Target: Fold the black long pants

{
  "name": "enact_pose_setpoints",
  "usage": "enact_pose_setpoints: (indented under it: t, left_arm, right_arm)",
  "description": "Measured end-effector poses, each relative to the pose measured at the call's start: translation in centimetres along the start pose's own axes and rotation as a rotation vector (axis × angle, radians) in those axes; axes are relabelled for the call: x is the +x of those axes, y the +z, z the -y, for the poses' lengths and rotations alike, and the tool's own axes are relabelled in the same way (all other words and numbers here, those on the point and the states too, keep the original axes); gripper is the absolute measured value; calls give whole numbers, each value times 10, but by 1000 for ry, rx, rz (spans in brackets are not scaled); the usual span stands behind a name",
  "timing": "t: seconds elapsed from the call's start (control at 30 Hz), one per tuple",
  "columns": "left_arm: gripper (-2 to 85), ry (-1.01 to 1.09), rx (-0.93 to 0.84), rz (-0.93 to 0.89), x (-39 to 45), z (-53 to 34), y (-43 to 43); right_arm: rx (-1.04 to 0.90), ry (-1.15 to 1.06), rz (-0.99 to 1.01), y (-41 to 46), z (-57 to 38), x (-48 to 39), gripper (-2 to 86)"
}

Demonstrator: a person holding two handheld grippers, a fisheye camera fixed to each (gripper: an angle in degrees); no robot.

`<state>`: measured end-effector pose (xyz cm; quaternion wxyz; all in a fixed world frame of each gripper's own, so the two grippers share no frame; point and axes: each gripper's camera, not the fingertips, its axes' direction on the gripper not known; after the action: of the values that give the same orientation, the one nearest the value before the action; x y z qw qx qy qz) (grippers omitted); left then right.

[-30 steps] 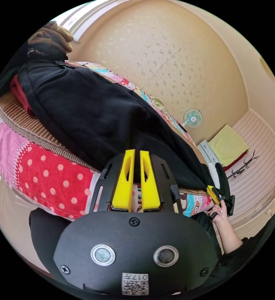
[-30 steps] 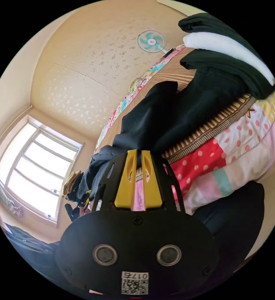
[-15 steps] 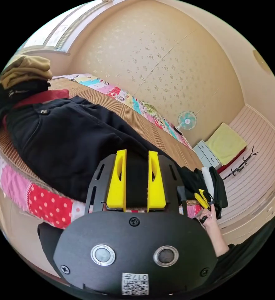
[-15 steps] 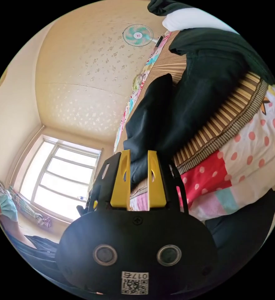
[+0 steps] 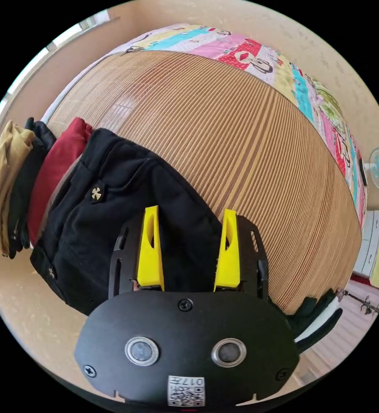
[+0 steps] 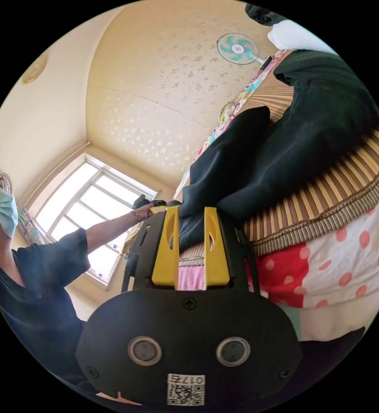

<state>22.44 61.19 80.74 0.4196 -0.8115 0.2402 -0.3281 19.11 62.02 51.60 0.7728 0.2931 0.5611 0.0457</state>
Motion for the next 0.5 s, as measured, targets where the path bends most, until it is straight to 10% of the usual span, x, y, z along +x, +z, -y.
enact_pose_setpoints:
  t: [0.23, 0.5]
  left_arm:
    - [58, 85, 147, -22, -21, -14, -49]
    - [57, 244, 671, -1066, -294, -193, -148]
  right_arm:
    - [-13, -34, -30, -1, -4, -3, 62]
    - [-3, -47, -24, 0, -6, -9, 63]
